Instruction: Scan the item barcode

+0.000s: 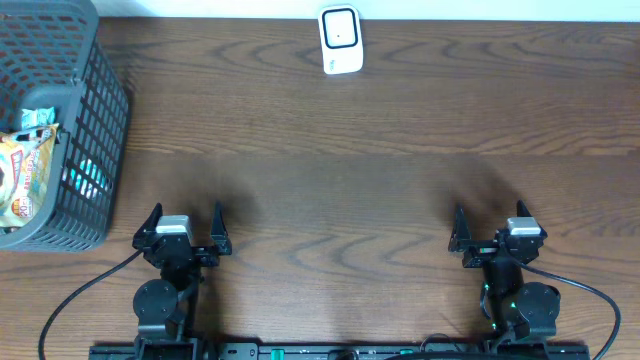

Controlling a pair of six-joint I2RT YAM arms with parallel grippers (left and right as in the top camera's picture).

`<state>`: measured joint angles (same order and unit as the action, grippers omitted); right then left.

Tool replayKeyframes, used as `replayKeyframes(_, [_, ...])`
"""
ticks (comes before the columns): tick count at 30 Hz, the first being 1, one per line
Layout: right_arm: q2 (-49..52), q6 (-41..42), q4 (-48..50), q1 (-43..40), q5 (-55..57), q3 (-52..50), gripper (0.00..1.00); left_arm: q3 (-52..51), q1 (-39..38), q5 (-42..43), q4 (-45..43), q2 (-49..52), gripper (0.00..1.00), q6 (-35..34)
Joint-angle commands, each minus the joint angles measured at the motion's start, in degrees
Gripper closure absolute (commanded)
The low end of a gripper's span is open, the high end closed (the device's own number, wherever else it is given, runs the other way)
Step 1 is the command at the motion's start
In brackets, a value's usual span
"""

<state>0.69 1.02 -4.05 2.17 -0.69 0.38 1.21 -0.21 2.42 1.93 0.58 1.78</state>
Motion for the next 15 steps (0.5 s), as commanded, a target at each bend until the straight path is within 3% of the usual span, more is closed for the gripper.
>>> replayKeyframes(1, [-0.4,0.6,-0.3,0.2,-0.3,-0.1,0.01,-1.0,-0.2,-1.6,2.1,-0.4,0.02,0.8])
replayKeyframes(12, [-0.4,0.6,-0.3,0.2,-0.3,-0.1,0.01,-1.0,-0.2,-1.6,2.1,-0.3,0.02,0.7])
replayKeyframes(15, [-0.3,0.6,-0.3,0.2,-0.3,-0.1,0.01,-1.0,-0.2,1.0,2.0,-0.3,0.02,-4.8])
